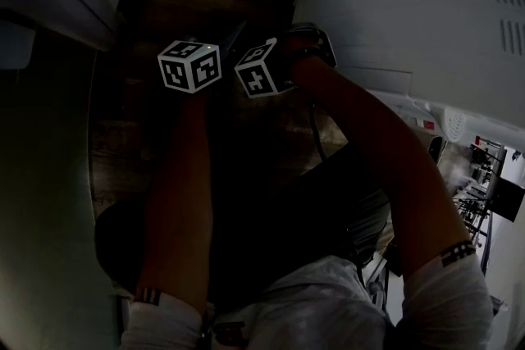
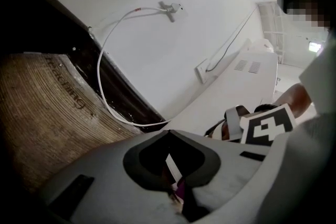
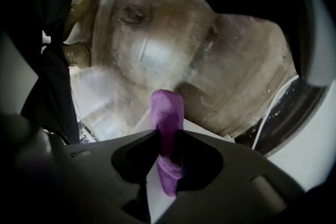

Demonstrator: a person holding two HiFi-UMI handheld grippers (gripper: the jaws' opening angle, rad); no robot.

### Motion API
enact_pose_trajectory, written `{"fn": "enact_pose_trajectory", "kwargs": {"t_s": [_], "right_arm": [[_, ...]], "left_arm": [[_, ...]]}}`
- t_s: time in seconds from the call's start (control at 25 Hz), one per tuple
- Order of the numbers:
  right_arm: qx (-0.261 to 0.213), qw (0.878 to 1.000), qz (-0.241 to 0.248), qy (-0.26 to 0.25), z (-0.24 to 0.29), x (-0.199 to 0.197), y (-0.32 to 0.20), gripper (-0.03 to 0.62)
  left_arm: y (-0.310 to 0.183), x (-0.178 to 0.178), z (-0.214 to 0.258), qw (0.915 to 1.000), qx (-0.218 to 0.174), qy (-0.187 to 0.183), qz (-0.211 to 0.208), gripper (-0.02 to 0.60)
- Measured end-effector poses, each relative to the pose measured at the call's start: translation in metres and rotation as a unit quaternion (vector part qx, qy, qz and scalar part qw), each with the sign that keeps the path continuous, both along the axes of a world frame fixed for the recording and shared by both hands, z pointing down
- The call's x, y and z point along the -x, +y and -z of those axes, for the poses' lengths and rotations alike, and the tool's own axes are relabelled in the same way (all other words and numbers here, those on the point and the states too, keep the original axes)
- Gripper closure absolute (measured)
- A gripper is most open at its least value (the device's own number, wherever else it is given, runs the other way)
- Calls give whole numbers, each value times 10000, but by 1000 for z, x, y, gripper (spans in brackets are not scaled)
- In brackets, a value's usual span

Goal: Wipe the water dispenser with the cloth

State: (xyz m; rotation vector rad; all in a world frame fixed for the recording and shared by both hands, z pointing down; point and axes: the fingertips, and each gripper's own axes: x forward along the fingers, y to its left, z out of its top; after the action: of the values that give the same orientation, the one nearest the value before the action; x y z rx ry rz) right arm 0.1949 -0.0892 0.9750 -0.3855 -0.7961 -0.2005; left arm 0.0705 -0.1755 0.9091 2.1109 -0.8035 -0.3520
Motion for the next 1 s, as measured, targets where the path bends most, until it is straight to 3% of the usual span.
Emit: {"fn": "enact_pose_trajectory", "kwargs": {"t_s": [0.32, 0.44, 0.56, 0.68, 0.84, 1.0], "right_arm": [[283, 9976, -393, -495, 9, 19, 36, 507], [-34, 9930, -705, -947, 17, 32, 26, 507], [-720, 9795, -1013, -1588, 33, 46, -4, 505], [-1597, 9495, -1241, -2398, 56, 63, -45, 503], [-2538, 8868, -1482, -3567, 100, 91, -84, 502], [-3141, 8298, -1582, -4333, 149, 111, -105, 502]], "left_arm": [[-2, 5, 6, 9999, -124, -115, 12, 583], [-2, 6, 12, 9993, -251, -256, -48, 583], [-2, 5, 24, 9982, -430, -403, -136, 583], [-6, 3, 42, 9960, -616, -604, -217, 583], [-12, 7, 73, 9912, -812, -1013, -272, 583], [-21, 22, 116, 9843, -1040, -1382, -352, 583]]}}
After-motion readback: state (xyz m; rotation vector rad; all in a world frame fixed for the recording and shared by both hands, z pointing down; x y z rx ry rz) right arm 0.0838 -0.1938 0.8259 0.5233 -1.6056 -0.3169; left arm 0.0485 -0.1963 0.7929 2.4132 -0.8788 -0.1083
